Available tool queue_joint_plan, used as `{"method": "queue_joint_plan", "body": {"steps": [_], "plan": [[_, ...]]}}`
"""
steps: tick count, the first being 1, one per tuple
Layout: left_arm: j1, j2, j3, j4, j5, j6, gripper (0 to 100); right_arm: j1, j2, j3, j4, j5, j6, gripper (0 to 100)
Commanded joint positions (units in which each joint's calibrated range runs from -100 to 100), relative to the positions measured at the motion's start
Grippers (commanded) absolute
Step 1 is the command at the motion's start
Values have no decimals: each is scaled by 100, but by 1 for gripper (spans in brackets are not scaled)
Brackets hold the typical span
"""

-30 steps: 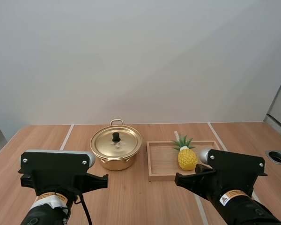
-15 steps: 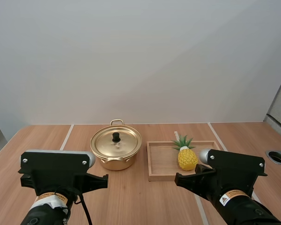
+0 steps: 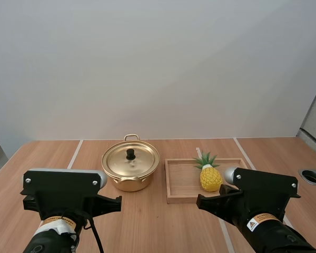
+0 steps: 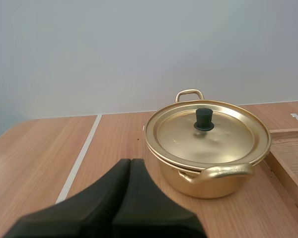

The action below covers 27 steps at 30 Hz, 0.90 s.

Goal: Open the pot, put the pineapple inside, and close it

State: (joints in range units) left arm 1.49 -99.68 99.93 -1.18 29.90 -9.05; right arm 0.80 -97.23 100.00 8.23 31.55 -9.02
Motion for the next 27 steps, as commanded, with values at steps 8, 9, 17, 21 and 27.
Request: {"method": "queue_joint_plan", "body": {"steps": [8,9,17,21,27], "plan": [[4,-32,7,27,-65,-15,0,3,10,0,-44,2,0,0],[4,-32,7,27,-65,-15,0,3,10,0,-44,2,0,0],[4,-32,7,118,-1892,-15,0,3,10,0,-147,-1844,-30,0],[4,-32,7,247,-4007,-15,0,3,10,0,-168,-4298,-30,0],[4,-32,-18,837,-6326,149,0,4,10,0,-427,-8549,-30,0]]}}
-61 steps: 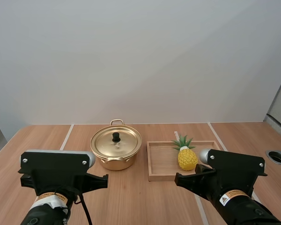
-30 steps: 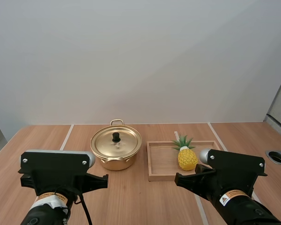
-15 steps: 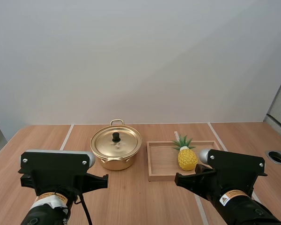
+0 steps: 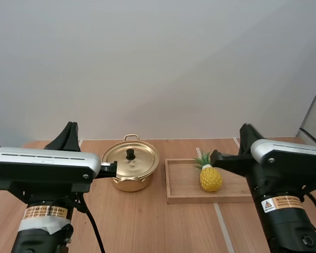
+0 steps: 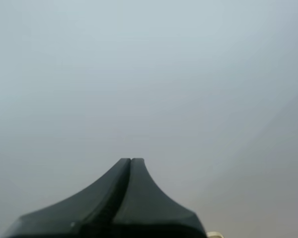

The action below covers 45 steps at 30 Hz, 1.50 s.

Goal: Open the pot, put the pineapple inside, and close it

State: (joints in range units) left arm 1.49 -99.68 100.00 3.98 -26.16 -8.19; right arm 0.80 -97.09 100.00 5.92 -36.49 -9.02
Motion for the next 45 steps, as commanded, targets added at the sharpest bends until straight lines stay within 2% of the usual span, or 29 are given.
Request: {"method": "queue_joint_plan", "body": {"steps": [1,3,6,9,12,15,18,28,40,45], "plan": [[4,-32,-142,322,-722,101,0,4,-5,0,-297,-2318,-42,0],[4,-32,-426,322,-722,101,0,4,-5,0,-450,-2998,-237,0],[4,-32,-849,322,-681,-135,0,4,-5,-127,-450,-3169,-259,0],[4,-32,-1379,322,208,-257,0,4,-5,-527,-353,-2665,-957,0],[4,-10,-2034,322,1449,-257,0,4,-5,-1171,46,-1191,-1369,0],[4,231,-2567,322,1858,-257,0,4,10,-2012,151,927,-1225,0],[4,498,-3080,322,1766,-257,0,4,149,-2763,151,1923,-1125,0],[4,1489,-4672,191,2021,-327,0,4,1296,-4766,73,3018,-1364,0],[4,3434,-7249,182,4561,-404,0,4,2889,-6742,-294,4713,-1378,0],[4,4143,-8171,-226,6050,-132,0,4,3441,-7175,-743,5642,-1378,0]]}}
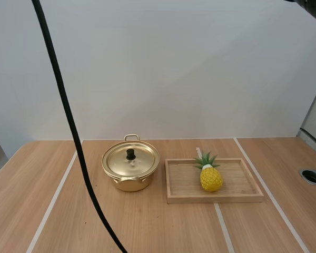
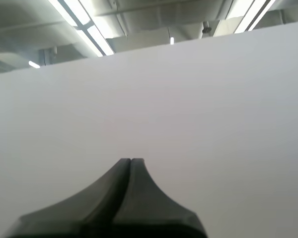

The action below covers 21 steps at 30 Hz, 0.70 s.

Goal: Open the pot, put the pineapple inside, and close it

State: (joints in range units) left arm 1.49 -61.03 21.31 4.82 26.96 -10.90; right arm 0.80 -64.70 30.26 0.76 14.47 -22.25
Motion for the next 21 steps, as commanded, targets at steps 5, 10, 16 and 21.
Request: {"method": "queue_joint_plan", "body": {"steps": [5,10,16,21], "plan": [[4,770,-813,-1317,2219,1015,0,4,539,-396,-327,1299,-15,0],[4,1089,-964,-1864,2810,1493,0,-24,681,-396,-409,1165,-15,0],[4,1400,-964,-2599,3172,1926,0,-186,838,-396,-409,1132,29,0],[4,1672,-964,-2865,3692,2179,0,-203,838,-396,-409,1132,125,0]]}}
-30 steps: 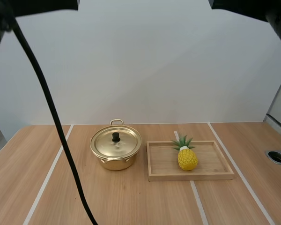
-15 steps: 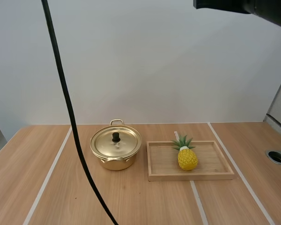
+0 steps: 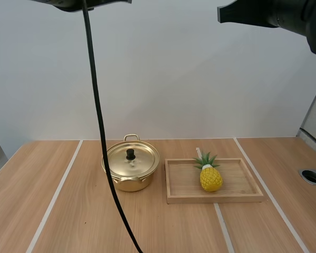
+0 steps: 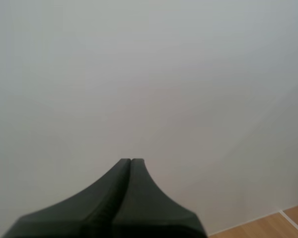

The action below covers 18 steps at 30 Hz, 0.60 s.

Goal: Open the pot, put the pineapple inside, and close it

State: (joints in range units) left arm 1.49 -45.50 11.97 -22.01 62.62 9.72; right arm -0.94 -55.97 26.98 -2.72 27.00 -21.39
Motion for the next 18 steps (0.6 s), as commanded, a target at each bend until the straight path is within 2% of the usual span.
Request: {"method": "queue_joint_plan", "body": {"steps": [1,13,15,16,18], "plan": [[4,145,-30,-182,126,117,0,-29,-36,-68,-61,-122,39,0],[4,165,-30,-434,147,117,2,-29,-36,-68,-61,16,18,0],[4,165,-30,-434,232,168,18,-29,-36,-68,-61,16,18,0],[4,165,-30,-434,300,239,31,-29,-36,-68,-61,16,18,0],[4,165,-30,-434,448,385,68,-29,-36,-68,-61,37,18,0]]}}
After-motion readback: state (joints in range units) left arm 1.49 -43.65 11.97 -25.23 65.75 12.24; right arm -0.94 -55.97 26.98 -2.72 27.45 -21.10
